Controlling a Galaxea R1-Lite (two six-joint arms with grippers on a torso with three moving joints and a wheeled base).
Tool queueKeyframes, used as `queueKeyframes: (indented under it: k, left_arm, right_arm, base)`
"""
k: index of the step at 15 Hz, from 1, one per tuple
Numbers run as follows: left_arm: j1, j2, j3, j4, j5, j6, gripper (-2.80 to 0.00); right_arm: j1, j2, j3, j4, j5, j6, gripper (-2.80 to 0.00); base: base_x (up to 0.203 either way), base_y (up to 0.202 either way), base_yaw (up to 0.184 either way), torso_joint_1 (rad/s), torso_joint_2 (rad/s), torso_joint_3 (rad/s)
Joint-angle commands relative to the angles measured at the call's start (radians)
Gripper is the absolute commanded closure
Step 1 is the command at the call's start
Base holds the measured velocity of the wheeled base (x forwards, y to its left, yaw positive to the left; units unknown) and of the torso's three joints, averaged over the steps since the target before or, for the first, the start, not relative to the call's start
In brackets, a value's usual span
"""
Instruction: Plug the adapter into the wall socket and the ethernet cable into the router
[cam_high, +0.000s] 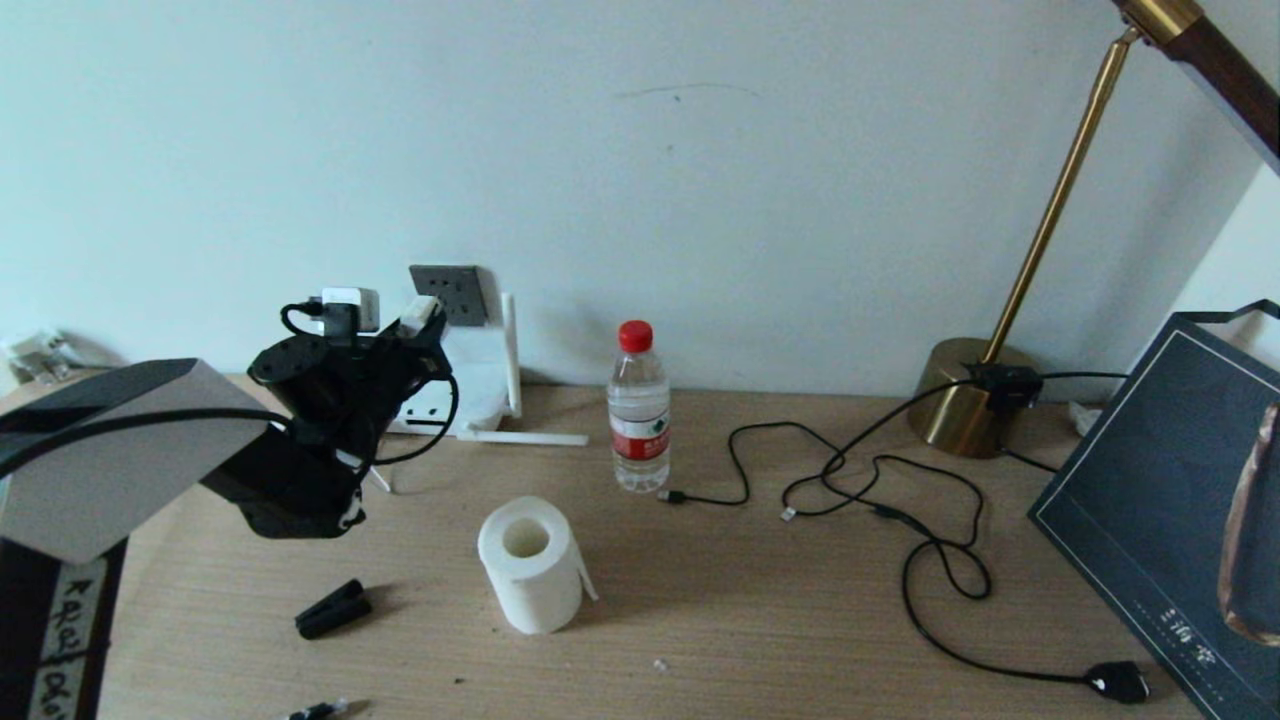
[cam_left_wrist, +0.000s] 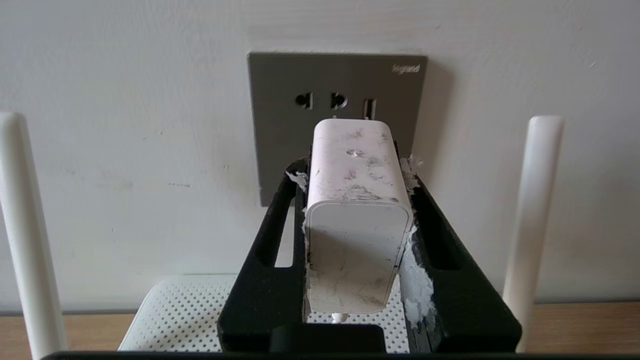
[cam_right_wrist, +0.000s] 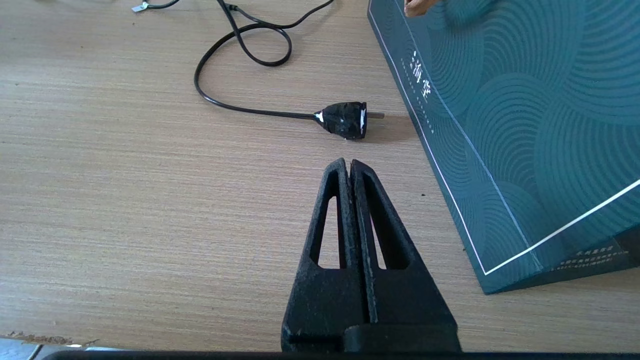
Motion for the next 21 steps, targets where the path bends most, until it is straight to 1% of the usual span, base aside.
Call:
queueKeyframes:
  k: [1, 6, 11, 12, 13, 21]
  left_arm:
    - [-0.006, -0.001, -0.004, -0.007, 0.0, 0.0, 0.0]
    - [-0.006, -0.001, -0.031, 0.02, 0.003, 0.0, 0.0]
    - [-0.006, -0.002, -0.031, 0.035, 0.011, 0.0, 0.0]
    - [-0.006, -0.007, -0.031, 0.044, 0.033, 0.0, 0.0]
    - [-0.006, -0.007, -0.031, 0.049, 0.037, 0.0, 0.0]
    - [-0.003, -0.01, -0.051, 0.073, 0.038, 0.0, 0.0]
  right_arm:
    - [0.0, 0.0, 0.0, 0.002, 0.0, 0.0, 0.0]
    - [0.0, 0.001, 0.0, 0.002, 0.0, 0.0, 0.0]
    - [0.0, 0.001, 0.0, 0.002, 0.0, 0.0, 0.0]
    - [0.0, 0.001, 0.0, 0.002, 0.0, -0.001, 0.0]
    - [0.0, 0.0, 0.0, 0.002, 0.0, -0.001, 0.0]
    - [0.0, 0.001, 0.0, 0.002, 0.0, 0.0, 0.0]
  base:
    - [0.0, 0.0, 0.0, 0.0, 0.0, 0.0]
    - [0.0, 0.0, 0.0, 0.0, 0.0, 0.0]
    - [0.0, 0.0, 0.0, 0.0, 0.0, 0.0]
    - [0.0, 0.0, 0.0, 0.0, 0.0, 0.0]
    - [0.0, 0.0, 0.0, 0.0, 0.0, 0.0]
    - [0.0, 0.0, 0.0, 0.0, 0.0, 0.0]
